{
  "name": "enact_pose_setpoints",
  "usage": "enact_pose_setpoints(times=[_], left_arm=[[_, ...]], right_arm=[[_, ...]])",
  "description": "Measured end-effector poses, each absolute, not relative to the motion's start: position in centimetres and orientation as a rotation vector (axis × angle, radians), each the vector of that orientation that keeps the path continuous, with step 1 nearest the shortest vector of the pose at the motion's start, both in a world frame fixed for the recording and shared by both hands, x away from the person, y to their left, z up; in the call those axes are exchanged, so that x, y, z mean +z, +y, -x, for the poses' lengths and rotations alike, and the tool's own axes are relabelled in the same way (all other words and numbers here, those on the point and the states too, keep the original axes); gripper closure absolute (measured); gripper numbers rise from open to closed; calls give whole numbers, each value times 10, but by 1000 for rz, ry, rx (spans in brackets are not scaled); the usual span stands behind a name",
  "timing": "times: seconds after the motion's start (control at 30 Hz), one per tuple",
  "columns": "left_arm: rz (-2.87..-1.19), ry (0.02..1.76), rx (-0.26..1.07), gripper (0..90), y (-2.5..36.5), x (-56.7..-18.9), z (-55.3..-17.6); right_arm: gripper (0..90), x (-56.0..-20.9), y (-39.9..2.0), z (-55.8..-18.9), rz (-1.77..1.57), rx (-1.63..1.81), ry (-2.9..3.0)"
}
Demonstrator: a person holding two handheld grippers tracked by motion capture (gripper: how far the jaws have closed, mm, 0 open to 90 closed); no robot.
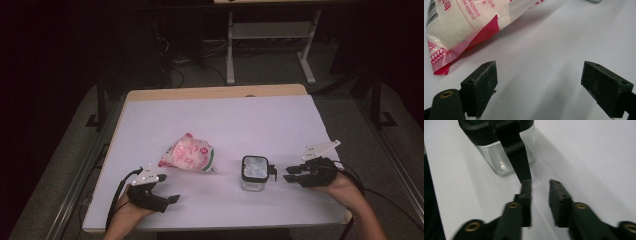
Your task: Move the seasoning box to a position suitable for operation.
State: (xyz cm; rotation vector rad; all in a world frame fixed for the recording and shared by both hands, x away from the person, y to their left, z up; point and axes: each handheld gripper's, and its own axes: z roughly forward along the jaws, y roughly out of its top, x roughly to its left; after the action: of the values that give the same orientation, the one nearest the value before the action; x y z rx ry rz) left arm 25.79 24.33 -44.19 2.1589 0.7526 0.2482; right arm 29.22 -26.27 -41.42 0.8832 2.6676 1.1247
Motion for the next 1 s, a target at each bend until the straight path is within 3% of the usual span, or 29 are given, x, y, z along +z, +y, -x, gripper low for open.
enact_pose_setpoints(times=[0.03, 0.07, 0.1, 0.57, 1.0], left_arm=[[-2157, 754, 247, 135, 243, -442, -258], [-2161, 754, 245, 135, 244, -442, -258], [-2158, 755, 243, 136, 244, -442, -258], [-2154, 745, 243, 136, 246, -443, -259], [-2150, 733, 232, 136, 241, -444, -258]], right_arm=[[771, -416, -264, -290, -897, 1152, 2643], [870, -421, -266, -285, -912, 1199, 2597], [896, -423, -267, -284, -912, 1205, 2581], [897, -430, -254, -270, -816, 1380, 2621], [897, -433, -248, -278, -809, 1412, 2575]])
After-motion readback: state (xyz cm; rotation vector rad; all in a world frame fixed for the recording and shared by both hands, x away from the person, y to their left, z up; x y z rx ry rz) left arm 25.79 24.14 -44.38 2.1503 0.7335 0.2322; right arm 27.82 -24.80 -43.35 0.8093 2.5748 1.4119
